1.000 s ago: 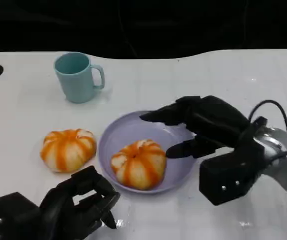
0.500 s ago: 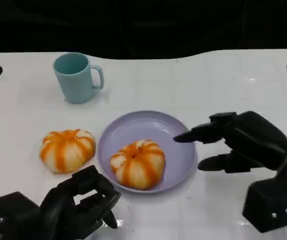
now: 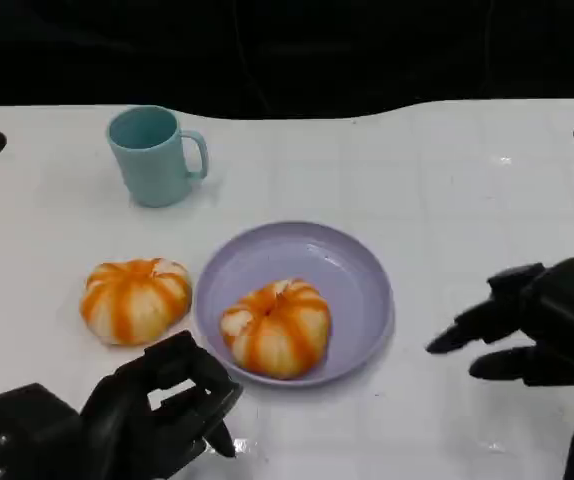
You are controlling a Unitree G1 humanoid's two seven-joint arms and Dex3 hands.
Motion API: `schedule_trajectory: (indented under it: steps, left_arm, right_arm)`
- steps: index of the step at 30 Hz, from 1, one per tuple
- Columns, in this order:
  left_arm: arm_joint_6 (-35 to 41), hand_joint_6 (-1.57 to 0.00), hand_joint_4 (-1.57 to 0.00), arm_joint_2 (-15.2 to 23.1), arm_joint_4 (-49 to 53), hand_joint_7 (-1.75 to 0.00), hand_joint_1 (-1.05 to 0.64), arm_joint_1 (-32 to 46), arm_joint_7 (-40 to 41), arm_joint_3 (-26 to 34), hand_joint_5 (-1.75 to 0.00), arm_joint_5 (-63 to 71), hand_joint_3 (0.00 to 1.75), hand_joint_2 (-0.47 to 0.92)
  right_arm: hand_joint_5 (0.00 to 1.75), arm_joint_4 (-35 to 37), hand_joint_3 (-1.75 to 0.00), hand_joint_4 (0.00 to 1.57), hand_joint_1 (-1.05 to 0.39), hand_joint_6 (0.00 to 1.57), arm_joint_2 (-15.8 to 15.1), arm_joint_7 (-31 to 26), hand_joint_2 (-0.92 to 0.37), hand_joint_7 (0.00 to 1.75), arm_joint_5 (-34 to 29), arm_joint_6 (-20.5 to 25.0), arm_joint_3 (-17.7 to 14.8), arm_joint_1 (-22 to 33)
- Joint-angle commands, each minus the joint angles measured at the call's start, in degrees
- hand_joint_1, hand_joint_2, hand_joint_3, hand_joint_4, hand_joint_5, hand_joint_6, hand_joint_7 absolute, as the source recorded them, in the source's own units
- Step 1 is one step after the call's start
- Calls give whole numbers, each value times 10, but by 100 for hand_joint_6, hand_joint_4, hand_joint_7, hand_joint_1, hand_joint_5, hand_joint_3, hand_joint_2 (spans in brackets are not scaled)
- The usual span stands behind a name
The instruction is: Grasp the bread from the table and place it into the plate.
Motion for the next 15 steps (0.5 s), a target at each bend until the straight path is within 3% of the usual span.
schedule_trajectory:
  steps: [1,2,5,10,15]
  left_arm:
    - [5,-68,-73,5,-9,-151,-54,-2,4,2,-175,-2,28,92]
    - [5,-68,-73,6,-9,-151,-54,-2,4,2,-175,-1,28,92]
    - [4,-68,-73,7,-7,-150,-54,-3,4,3,-175,2,29,92]
    - [-1,-69,-73,12,-3,-148,-54,-5,0,4,-175,4,31,92]
    - [3,-70,-73,13,-2,-147,-54,-6,-1,7,-175,-3,31,92]
  right_arm:
    - [131,-43,-40,87,-12,123,-30,14,-77,27,-13,6,-14,36]
    - [144,-52,-63,85,-12,119,-32,17,-66,40,-14,9,-15,45]
    - [166,-67,-93,83,-13,100,-31,27,-54,85,-14,19,-15,62]
    - [174,-65,-105,84,-16,88,-19,23,-54,117,-33,32,-8,70]
    - [175,-44,-106,86,-16,82,-7,-1,-51,135,-47,20,-1,67]
